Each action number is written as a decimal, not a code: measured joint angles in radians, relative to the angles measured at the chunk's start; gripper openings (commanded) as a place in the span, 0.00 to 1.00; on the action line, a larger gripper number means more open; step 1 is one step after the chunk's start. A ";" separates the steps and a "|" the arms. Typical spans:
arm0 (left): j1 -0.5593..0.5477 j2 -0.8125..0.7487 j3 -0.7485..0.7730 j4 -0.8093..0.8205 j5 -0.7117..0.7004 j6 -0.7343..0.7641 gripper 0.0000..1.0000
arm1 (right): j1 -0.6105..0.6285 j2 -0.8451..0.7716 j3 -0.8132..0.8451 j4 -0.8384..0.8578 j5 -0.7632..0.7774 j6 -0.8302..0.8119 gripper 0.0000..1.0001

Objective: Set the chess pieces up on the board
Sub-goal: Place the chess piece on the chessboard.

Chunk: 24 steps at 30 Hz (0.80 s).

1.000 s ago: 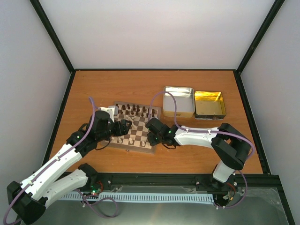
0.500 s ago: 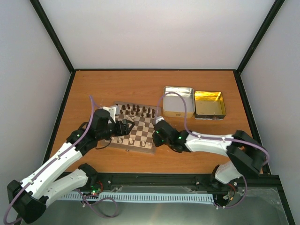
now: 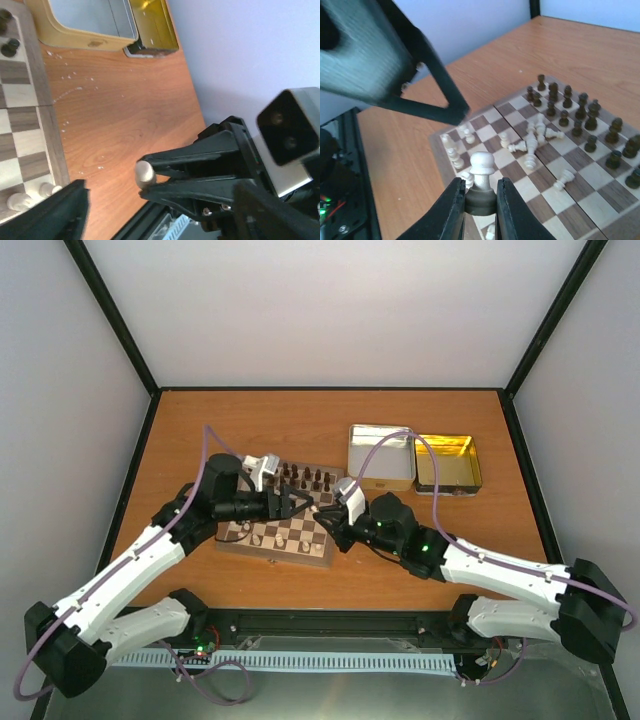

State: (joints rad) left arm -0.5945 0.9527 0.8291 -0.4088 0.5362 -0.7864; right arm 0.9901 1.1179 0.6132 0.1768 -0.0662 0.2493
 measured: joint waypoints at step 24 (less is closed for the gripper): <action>0.005 0.117 -0.034 0.073 0.217 -0.087 0.15 | 0.000 -0.030 -0.010 0.021 -0.106 -0.040 0.15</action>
State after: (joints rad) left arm -0.5896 1.0698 0.7952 -0.3355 0.7532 -0.8734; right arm 0.9901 1.0878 0.6029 0.1978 -0.1726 0.2096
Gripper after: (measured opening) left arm 0.254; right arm 0.148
